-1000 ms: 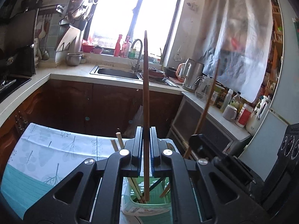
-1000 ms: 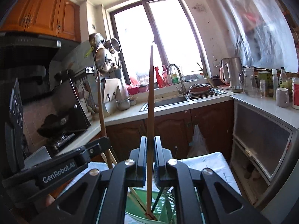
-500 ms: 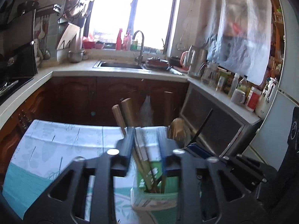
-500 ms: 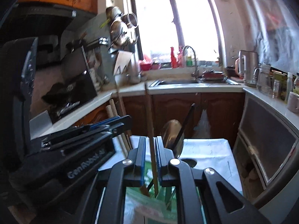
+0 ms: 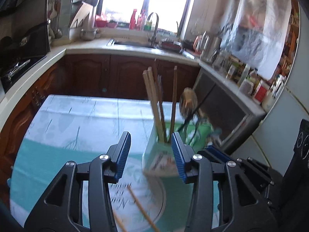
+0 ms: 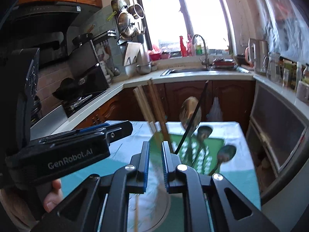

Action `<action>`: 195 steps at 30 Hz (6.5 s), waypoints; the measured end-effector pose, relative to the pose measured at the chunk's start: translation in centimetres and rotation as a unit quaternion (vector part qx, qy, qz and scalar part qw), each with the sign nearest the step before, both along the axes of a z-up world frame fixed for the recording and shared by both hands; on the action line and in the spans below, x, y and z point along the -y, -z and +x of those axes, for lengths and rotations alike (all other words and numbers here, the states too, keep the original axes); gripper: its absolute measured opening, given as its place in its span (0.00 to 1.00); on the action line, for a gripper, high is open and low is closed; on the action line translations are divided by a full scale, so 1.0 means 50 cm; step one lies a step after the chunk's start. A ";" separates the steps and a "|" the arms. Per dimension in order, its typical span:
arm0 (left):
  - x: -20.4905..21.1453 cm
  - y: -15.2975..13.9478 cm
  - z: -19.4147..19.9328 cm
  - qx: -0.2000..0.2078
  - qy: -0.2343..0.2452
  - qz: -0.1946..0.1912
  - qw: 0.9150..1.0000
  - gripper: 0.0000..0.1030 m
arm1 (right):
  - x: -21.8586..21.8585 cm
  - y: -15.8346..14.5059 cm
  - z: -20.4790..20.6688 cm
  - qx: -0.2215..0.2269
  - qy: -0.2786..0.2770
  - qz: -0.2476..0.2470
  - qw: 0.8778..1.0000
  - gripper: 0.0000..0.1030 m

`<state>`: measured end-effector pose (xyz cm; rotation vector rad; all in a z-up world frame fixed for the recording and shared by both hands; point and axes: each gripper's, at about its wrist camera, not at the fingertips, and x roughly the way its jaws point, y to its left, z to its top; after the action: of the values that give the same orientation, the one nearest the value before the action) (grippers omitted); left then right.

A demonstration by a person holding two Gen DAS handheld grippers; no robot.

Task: Organize utensils
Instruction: 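Move both tools back over the last two red-tipped wooden chopsticks, then close the left tool and the right tool each on one red-tipped chopstick, then lift both chopsticks and carry them with both tools to the green holder, then open the left tool over the holder while the right tool releases its chopstick inside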

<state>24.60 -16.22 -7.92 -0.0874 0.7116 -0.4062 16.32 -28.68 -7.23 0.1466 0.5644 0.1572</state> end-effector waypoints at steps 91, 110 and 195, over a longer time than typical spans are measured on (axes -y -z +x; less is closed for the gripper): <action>-0.215 0.339 -0.013 -0.398 -0.054 0.196 0.894 0.52 | -0.146 0.273 0.070 -0.428 -0.061 -0.081 0.898 0.20; -0.216 0.318 -0.053 -0.394 -0.027 0.196 0.898 0.07 | -0.126 0.277 0.034 -0.450 -0.078 -0.046 0.888 0.06; -0.065 -0.003 -0.090 -0.033 -0.008 0.029 0.999 0.62 | -0.003 -0.007 -0.003 -0.047 -0.004 -0.008 0.999 0.08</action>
<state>20.08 -12.98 -7.79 -0.0510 0.7871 -0.3684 16.18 -28.53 -6.89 0.1360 0.6606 0.1535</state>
